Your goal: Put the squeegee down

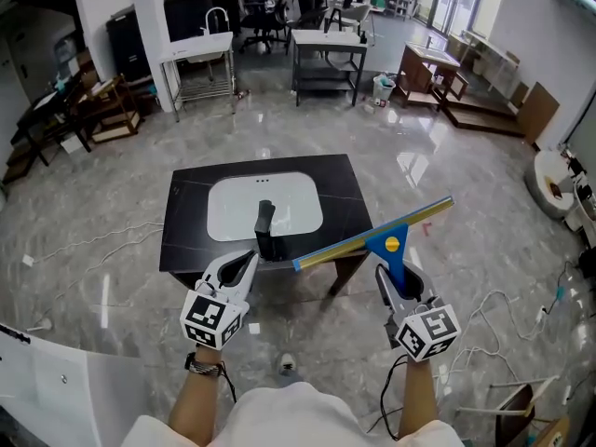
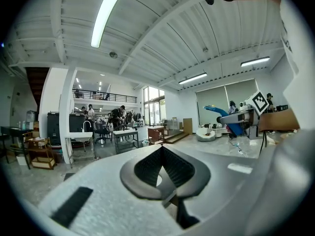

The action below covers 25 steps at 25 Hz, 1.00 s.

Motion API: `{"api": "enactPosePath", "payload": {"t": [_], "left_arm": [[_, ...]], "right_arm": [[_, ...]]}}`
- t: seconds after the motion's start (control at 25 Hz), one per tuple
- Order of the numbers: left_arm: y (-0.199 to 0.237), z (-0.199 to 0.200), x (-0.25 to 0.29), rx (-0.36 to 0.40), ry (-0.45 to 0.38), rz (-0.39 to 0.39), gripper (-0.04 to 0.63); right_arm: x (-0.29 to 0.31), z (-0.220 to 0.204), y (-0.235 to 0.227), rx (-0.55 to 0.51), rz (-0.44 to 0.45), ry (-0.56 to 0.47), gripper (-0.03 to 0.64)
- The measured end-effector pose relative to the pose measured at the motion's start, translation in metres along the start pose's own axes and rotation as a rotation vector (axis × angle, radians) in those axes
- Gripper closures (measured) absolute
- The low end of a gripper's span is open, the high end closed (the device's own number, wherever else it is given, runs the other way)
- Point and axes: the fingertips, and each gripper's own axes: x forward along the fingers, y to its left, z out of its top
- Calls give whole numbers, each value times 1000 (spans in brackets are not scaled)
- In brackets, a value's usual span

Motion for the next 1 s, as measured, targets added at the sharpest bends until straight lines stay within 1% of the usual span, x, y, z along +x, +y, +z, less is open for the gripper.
{"api": "enactPosePath", "payload": {"t": [0.2, 0.44, 0.64, 0.76, 1.0], "left_arm": [[27, -1, 18, -12, 5, -2, 590], [53, -4, 37, -14, 0, -19, 591], [62, -4, 51, -22, 0, -49, 591], [64, -6, 58, -23, 4, -66, 590], [67, -9, 70, -21, 8, -81, 590]], "right_arm": [[20, -1, -13, 40, -17, 3, 488], [41, -7, -24, 50, -56, 10, 488], [52, -9, -31, 53, -80, 18, 488], [59, -9, -37, 75, -95, 11, 488], [71, -15, -45, 82, -79, 21, 488]]}}
